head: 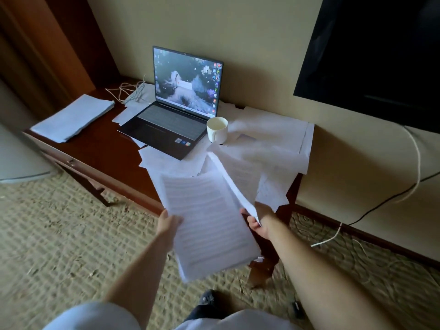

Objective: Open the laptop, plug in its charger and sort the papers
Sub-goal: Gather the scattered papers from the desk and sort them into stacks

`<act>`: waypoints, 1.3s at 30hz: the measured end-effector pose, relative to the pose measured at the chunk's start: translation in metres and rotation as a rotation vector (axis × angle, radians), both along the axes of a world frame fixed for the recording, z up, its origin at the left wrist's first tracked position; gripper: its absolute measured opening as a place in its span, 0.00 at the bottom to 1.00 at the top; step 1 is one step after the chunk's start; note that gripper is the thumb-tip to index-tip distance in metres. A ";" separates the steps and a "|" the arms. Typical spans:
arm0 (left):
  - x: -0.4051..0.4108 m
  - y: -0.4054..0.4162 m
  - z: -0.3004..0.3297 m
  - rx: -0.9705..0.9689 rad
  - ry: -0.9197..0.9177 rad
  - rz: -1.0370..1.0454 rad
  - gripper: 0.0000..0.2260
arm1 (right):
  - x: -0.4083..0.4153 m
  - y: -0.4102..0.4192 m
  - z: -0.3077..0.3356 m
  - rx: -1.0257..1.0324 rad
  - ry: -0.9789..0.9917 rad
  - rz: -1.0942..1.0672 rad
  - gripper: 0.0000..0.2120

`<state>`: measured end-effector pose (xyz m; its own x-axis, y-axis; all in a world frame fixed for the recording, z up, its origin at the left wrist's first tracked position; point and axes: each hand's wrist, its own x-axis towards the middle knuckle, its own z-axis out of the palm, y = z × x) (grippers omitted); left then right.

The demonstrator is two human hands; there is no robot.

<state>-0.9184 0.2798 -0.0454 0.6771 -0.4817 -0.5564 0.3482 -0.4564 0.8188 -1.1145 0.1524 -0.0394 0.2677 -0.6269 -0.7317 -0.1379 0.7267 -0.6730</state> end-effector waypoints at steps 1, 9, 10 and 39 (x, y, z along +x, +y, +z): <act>-0.003 -0.001 0.001 -0.033 0.044 -0.007 0.15 | 0.000 0.006 0.000 -0.061 0.059 0.126 0.05; -0.008 -0.009 -0.002 -0.072 0.319 0.075 0.13 | -0.006 0.011 -0.026 -0.382 0.436 0.510 0.10; -0.008 -0.011 -0.004 -0.084 0.342 0.064 0.16 | -0.006 0.008 -0.026 -0.408 0.463 0.517 0.10; 0.065 -0.044 -0.035 0.151 -0.327 -0.053 0.06 | 0.090 -0.053 -0.018 -0.176 0.643 -0.227 0.17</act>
